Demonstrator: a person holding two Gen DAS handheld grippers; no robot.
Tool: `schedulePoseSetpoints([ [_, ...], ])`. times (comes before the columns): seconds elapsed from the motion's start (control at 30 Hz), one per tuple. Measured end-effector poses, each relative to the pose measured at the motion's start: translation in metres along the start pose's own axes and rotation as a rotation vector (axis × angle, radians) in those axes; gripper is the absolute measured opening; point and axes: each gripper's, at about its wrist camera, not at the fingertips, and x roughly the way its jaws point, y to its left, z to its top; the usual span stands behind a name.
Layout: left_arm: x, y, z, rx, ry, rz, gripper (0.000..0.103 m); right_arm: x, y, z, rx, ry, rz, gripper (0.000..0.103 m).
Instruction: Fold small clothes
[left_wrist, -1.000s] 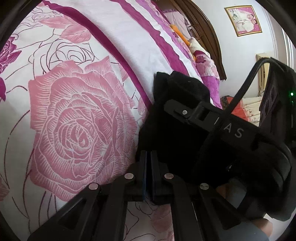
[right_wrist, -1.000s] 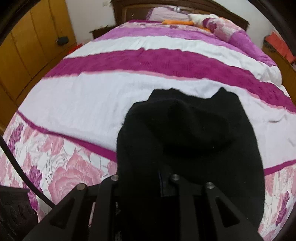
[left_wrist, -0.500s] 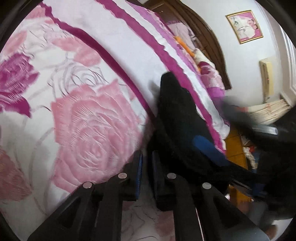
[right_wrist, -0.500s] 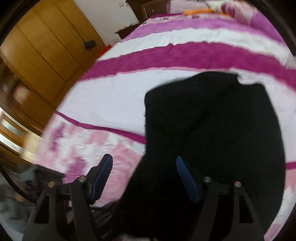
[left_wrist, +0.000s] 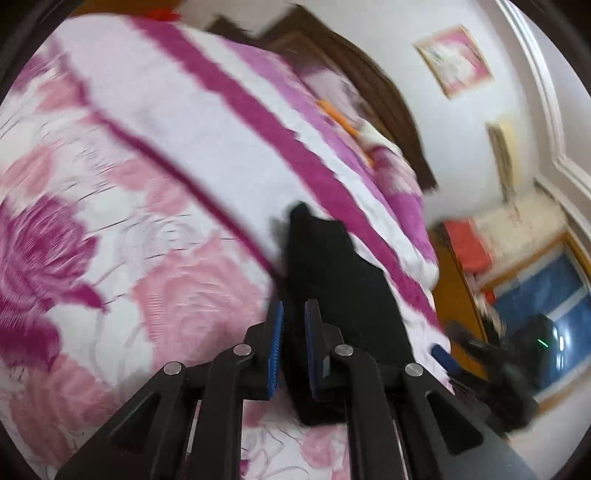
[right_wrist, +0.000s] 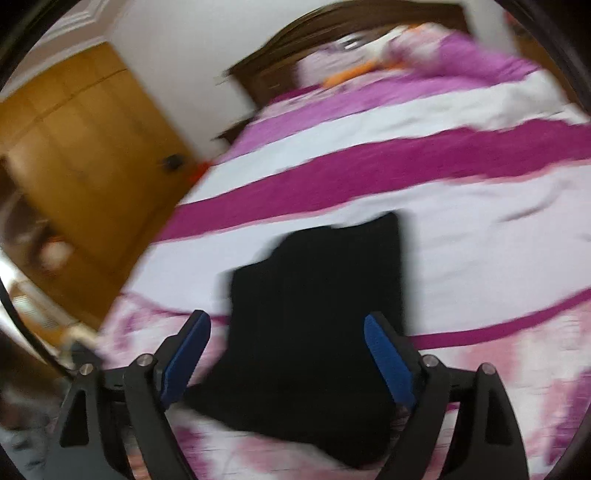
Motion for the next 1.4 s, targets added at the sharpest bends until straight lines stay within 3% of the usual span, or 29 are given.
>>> schedulePoseSetpoints([
  [0.07, 0.01, -0.013, -0.003, 0.068, 0.081, -0.045, 0.007, 0.012, -0.021, -0.006, 0.032, 0.024, -0.079, 0.089],
  [0.23, 0.04, -0.018, -0.017, 0.079, 0.267, -0.099, 0.01, 0.042, -0.043, -0.016, 0.119, 0.135, 0.007, 0.086],
  [0.3, 0.043, -0.017, -0.021, 0.092, 0.275, -0.074, 0.01, 0.057, -0.051, -0.019, 0.159, 0.192, 0.063, 0.054],
  [0.37, 0.043, -0.017, -0.023, 0.11, 0.28, -0.052, 0.006, 0.06, -0.049, -0.026, 0.16, 0.191, 0.061, 0.044],
  [0.47, 0.043, -0.022, -0.026, 0.2, 0.294, 0.006, 0.002, 0.057, -0.04, -0.035, 0.016, 0.19, -0.004, 0.038],
  [0.53, 0.045, -0.025, -0.027, 0.263, 0.277, 0.104, 0.002, 0.054, -0.033, -0.043, -0.069, 0.187, -0.068, 0.037],
  [0.6, 0.043, -0.014, -0.024, 0.255, 0.28, 0.145, 0.0, 0.051, -0.031, -0.049, -0.09, 0.179, -0.101, 0.036],
  [0.63, 0.044, -0.007, -0.022, 0.239, 0.282, 0.209, 0.0, 0.05, -0.03, -0.049, -0.089, 0.177, -0.109, 0.036],
  [0.7, 0.041, 0.005, -0.018, 0.162, 0.301, 0.163, 0.0, 0.048, -0.03, -0.05, -0.094, 0.168, -0.126, 0.037],
  [0.73, 0.037, 0.008, -0.015, 0.129, 0.302, 0.149, 0.0, 0.048, -0.03, -0.05, -0.096, 0.16, -0.135, 0.039],
  [0.8, 0.026, 0.005, -0.009, 0.157, 0.266, 0.204, 0.0, 0.046, -0.032, -0.05, -0.088, 0.146, -0.15, 0.06],
  [0.83, 0.019, 0.003, -0.006, 0.176, 0.25, 0.209, 0.0, 0.044, -0.037, -0.05, -0.065, 0.136, -0.142, 0.063],
  [0.87, 0.012, 0.001, -0.003, 0.165, 0.241, 0.157, 0.0, 0.043, -0.042, -0.05, -0.037, 0.133, -0.117, 0.067],
  [0.97, -0.002, -0.002, 0.004, 0.087, 0.193, -0.097, 0.0, 0.042, -0.06, -0.044, 0.073, 0.139, -0.014, 0.075],
  [1.03, 0.002, -0.002, 0.003, 0.057, 0.192, -0.184, 0.004, 0.044, -0.075, -0.039, 0.166, 0.145, 0.058, 0.075],
  [1.1, 0.011, 0.004, -0.005, 0.046, 0.229, -0.153, 0.012, 0.049, -0.084, -0.034, 0.239, 0.144, 0.12, 0.076],
  [1.23, 0.043, 0.027, -0.009, -0.058, 0.275, -0.136, 0.013, 0.06, -0.083, -0.032, 0.252, 0.155, 0.144, 0.076],
  [1.3, 0.049, 0.033, -0.004, -0.104, 0.257, -0.167, 0.013, 0.065, -0.079, -0.033, 0.23, 0.154, 0.149, 0.076],
  [1.37, 0.044, 0.037, 0.003, -0.13, 0.219, -0.243, 0.0, 0.067, -0.074, -0.038, 0.226, 0.148, 0.148, 0.076],
  [1.4, 0.037, 0.038, 0.007, -0.123, 0.196, -0.276, 0.0, 0.067, -0.073, -0.039, 0.221, 0.144, 0.149, 0.076],
])
